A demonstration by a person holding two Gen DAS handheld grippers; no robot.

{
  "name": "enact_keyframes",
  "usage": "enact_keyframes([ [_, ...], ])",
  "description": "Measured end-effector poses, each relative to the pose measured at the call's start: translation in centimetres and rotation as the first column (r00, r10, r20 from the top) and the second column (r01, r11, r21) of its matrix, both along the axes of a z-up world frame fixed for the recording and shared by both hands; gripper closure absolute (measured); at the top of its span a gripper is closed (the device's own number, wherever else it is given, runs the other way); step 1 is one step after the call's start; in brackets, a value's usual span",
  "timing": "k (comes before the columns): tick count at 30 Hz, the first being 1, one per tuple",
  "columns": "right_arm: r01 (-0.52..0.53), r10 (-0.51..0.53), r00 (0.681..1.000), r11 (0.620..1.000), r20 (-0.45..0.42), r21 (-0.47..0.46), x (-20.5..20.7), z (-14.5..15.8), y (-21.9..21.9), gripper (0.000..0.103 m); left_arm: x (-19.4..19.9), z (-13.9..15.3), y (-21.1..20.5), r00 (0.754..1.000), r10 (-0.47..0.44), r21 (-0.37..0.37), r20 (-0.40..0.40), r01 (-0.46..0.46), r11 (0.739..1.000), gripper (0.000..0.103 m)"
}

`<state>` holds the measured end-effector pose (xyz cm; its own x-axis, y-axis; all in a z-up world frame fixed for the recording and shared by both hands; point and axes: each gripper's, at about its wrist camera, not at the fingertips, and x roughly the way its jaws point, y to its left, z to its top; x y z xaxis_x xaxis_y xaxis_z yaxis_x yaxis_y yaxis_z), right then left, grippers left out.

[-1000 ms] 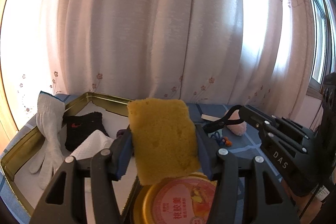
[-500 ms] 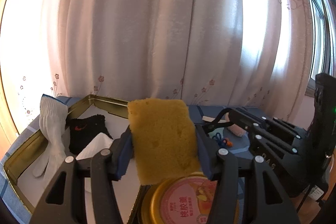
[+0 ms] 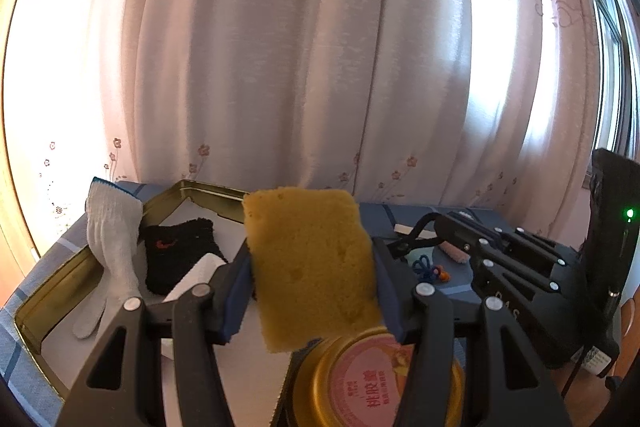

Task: Organize soft objects
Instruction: 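Lift the sponge and hair tie with both tools toward the gold tray, then lower the sponge and hair tie into the tray and open both tools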

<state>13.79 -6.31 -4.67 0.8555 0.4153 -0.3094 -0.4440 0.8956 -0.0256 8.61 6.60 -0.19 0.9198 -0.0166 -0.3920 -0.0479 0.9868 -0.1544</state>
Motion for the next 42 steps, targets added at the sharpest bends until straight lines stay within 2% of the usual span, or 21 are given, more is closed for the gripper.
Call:
enact_keyframes([
  [7, -0.023, 0.023, 1.000, 1.000, 0.003, -0.011, -0.1, 0.1, 1.0, 0.096, -0.6, 0.7, 0.7, 1.000, 0.008, 0.006, 0.012, -0.008, 1.000, 0.048],
  [17, -0.061, 0.062, 0.997, 0.998, 0.040, -0.014, -1.4, 3.0, 2.9, 0.096, -1.4, 1.4, 2.5, 0.999, 0.026, 0.005, 0.020, -0.026, 1.000, 0.048],
  [22, -0.102, 0.102, 0.994, 0.995, 0.040, -0.005, -1.9, 4.4, 4.4, 0.096, -1.7, 1.9, 3.5, 0.999, 0.041, 0.019, 0.024, -0.041, 0.999, 0.048],
  [25, -0.130, 0.129, 0.991, 0.991, 0.021, 0.014, -2.2, 4.8, 5.5, 0.096, -1.7, 2.2, 4.6, 0.999, 0.048, 0.003, 0.022, -0.048, 0.999, 0.048],
  [31, -0.196, 0.196, 0.980, 0.980, -0.013, 0.014, -2.7, 5.1, 9.0, 0.096, -2.0, 2.6, 7.9, 0.993, 0.115, -0.001, 0.015, -0.115, 0.993, 0.048],
  [42, -0.262, 0.257, 0.964, 0.962, -0.074, -0.080, -3.5, 3.5, 15.4, 0.096, -2.1, 0.9, 12.5, 0.980, 0.195, -0.011, -0.043, -0.195, 0.981, 0.048],
])
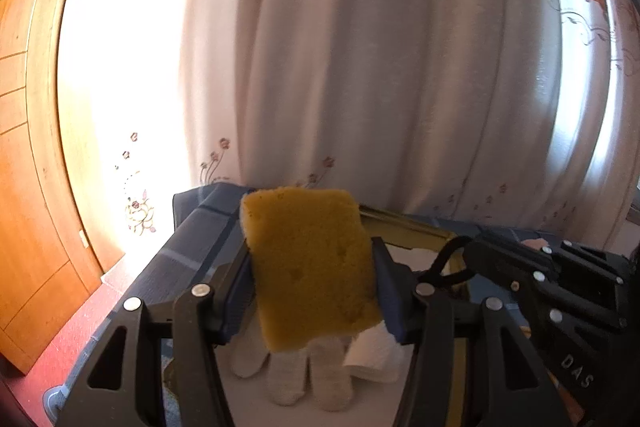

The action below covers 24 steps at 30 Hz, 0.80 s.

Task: Organize soft objects
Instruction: 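Lower the sponge and hair tie into the tray and open both tools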

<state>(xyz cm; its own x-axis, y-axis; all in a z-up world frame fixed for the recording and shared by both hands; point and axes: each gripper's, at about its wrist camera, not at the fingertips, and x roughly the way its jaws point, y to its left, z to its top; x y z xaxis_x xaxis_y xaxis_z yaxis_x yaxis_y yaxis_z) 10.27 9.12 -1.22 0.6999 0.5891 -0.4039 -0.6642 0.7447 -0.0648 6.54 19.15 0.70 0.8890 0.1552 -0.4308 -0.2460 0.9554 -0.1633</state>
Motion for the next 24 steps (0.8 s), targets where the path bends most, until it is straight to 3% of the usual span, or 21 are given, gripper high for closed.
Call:
enact_keyframes([
  [9, -0.023, 0.016, 0.996, 0.997, -0.090, -0.076, 1.1, -2.5, 0.9, 0.092, 0.6, -1.0, 0.6, 0.999, 0.018, -0.007, -0.038, -0.018, 1.000, 0.042],
  [13, -0.020, 0.016, 0.996, 0.998, -0.087, -0.053, 0.7, -2.4, -0.4, 0.053, 0.2, -0.9, 0.3, 0.999, 0.025, -0.008, -0.029, -0.025, 1.000, 0.030],
  [18, 0.003, -0.005, 0.997, 1.000, -0.074, -0.023, 0.5, -1.7, -3.7, 0.050, 0.0, -0.4, -0.3, 1.000, 0.027, -0.017, -0.006, -0.028, 0.999, 0.012],
  [24, 0.097, -0.097, 0.993, 0.995, -0.069, -0.001, 2.1, -1.7, -9.6, 0.049, 0.6, 0.9, -3.1, 0.999, -0.046, -0.003, -0.001, 0.046, 0.999, 0.004],
])
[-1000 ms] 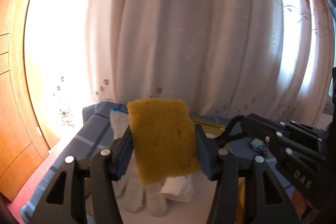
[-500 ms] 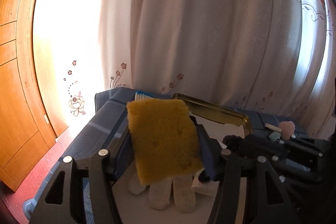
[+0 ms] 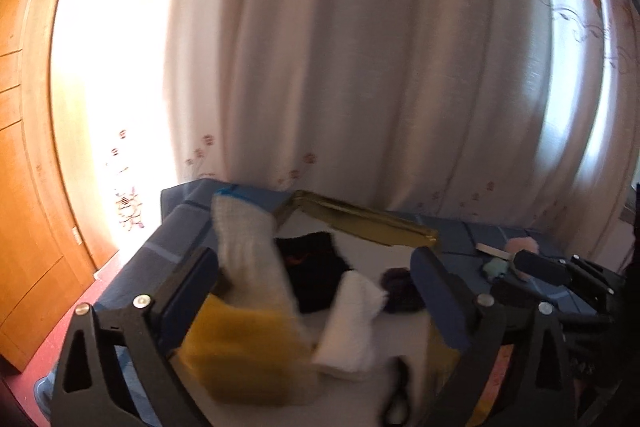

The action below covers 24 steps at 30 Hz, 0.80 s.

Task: Organize soft objects
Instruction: 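Lower the sponge and hair tie into the tray and open both tools, then withdraw both open tools from the tray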

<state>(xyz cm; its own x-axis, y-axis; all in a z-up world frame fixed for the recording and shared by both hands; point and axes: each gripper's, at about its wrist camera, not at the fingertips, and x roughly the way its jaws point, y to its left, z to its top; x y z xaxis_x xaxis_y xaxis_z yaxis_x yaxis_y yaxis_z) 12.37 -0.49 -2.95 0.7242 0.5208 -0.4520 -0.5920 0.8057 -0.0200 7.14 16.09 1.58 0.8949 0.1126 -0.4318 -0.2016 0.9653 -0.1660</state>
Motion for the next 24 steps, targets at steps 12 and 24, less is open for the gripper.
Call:
enact_keyframes([
  [12, 0.278, -0.272, 0.960, 0.955, -0.068, 0.107, 4.8, -0.6, -13.5, 0.049, 5.5, 1.0, -9.6, 0.968, -0.226, 0.055, -0.108, 0.233, 0.971, 0.003],
  [24, 0.314, -0.296, 0.944, 0.941, -0.146, 0.129, 7.0, -1.3, -16.7, 0.049, 11.8, 1.4, -14.6, 0.906, -0.327, 0.078, -0.268, 0.358, 0.930, 0.003],
])
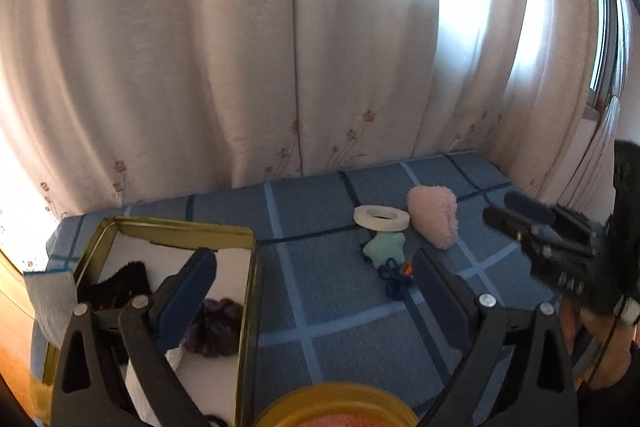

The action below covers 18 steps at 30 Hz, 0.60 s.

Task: Organize soft objects
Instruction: 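Withdraw both open tools from the tray, then grasp the blue cord beside the mint toy with the right tool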

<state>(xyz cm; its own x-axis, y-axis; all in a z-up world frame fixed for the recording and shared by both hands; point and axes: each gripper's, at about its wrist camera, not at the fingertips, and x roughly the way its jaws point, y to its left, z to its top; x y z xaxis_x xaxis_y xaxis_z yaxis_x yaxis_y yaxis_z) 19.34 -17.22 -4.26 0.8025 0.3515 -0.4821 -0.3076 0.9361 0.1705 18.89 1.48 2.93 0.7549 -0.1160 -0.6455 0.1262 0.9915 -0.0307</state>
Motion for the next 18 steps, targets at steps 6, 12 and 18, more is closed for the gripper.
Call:
enact_keyframes([
  [6, -0.135, 0.129, 0.988, 0.989, -0.089, -0.057, 1.5, -2.3, 4.0, 0.049, 2.0, 0.0, 0.3, 0.998, -0.006, -0.014, -0.058, 0.006, 1.000, 0.003],
  [12, -0.209, 0.190, 0.970, 0.970, -0.150, -0.125, 2.6, -3.3, 7.1, 0.049, 2.6, -0.1, 0.7, 0.991, -0.039, -0.083, -0.130, 0.028, 0.996, 0.003],
  [18, -0.236, 0.192, 0.955, 0.954, -0.227, -0.187, 4.1, -5.0, 8.5, 0.079, 3.7, -0.6, 0.0, 0.983, -0.054, -0.059, -0.178, 0.044, 0.997, 0.003],
])
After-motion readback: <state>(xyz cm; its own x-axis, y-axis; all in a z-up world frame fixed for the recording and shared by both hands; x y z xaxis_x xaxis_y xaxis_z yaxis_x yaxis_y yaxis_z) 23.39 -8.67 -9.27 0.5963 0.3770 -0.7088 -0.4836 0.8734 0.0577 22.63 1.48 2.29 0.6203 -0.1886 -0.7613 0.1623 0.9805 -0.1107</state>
